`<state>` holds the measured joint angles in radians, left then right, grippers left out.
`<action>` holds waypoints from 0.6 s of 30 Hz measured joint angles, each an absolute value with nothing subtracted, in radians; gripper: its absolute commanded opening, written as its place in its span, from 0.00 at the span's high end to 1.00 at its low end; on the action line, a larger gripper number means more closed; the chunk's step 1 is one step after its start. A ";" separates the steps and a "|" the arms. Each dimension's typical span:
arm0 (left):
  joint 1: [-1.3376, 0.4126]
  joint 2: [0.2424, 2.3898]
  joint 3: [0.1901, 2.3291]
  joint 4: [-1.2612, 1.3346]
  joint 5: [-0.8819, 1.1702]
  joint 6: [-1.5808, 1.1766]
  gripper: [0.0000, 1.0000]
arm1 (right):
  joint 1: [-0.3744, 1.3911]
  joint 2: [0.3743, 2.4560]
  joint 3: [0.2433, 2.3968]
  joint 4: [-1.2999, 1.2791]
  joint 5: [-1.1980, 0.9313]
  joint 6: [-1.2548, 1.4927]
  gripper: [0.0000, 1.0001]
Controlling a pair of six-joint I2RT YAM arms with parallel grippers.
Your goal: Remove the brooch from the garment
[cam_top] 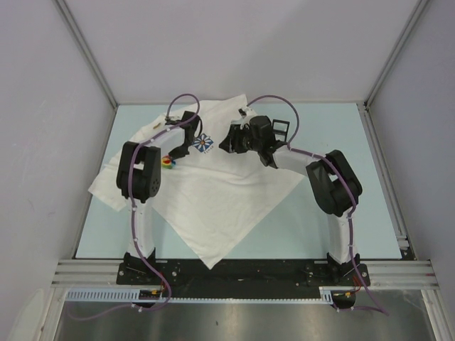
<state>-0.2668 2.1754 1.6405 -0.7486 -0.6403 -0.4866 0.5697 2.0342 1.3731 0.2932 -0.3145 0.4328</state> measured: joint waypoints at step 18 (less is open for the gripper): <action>-0.236 1.819 1.320 -0.508 -0.451 -0.566 1.00 | 0.612 2.162 1.523 0.210 -0.388 0.392 0.51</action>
